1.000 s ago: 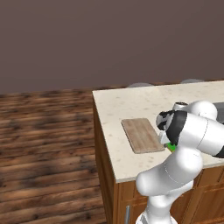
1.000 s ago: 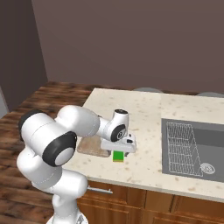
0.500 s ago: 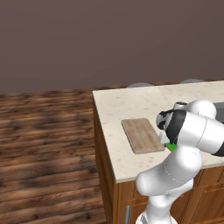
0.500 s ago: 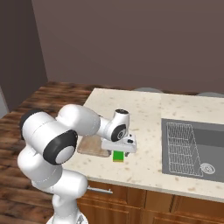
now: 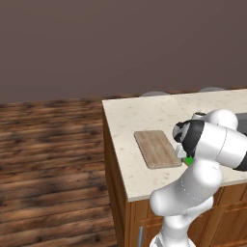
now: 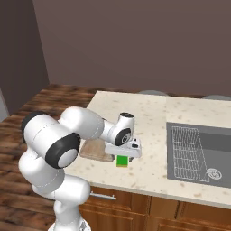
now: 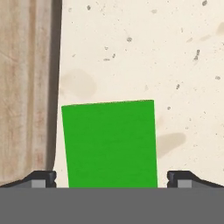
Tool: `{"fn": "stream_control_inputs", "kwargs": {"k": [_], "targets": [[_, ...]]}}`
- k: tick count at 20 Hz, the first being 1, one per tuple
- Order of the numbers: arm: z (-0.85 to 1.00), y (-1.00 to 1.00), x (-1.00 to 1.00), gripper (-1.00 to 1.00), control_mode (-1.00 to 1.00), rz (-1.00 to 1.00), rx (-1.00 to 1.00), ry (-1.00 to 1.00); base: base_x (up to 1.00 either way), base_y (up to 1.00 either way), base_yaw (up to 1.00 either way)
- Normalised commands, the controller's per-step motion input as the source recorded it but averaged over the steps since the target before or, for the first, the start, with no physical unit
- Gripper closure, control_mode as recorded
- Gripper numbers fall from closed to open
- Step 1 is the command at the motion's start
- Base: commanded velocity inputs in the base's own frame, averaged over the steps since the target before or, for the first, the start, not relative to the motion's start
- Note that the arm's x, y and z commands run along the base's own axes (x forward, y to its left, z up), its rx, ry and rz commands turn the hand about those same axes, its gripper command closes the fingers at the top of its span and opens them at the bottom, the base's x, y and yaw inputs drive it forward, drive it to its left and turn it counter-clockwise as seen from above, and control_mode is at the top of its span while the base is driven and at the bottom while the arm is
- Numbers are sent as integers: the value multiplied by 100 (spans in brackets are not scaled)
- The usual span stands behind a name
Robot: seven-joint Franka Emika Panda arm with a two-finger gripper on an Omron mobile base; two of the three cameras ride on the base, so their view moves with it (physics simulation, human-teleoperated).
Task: Pick up the sponge from the counter and clean the cutting board by briefly scrubbing or pressing down on the cutting board. Once finished, release the sponge.
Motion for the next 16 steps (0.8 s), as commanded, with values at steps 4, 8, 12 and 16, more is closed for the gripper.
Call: {"fn": "stream_control_inputs", "kwargs": {"k": [4, 8, 12, 16], "targets": [[-4, -6, 0, -100, -100, 0, 0, 0, 0, 0, 0], [0, -1, 0, -100, -100, 0, 0, 0, 0, 0, 0], [0, 0, 0, -100, -100, 0, 0, 0, 0, 0, 0], [0, 0, 0, -100, -100, 0, 0, 0, 0, 0, 0]]}}
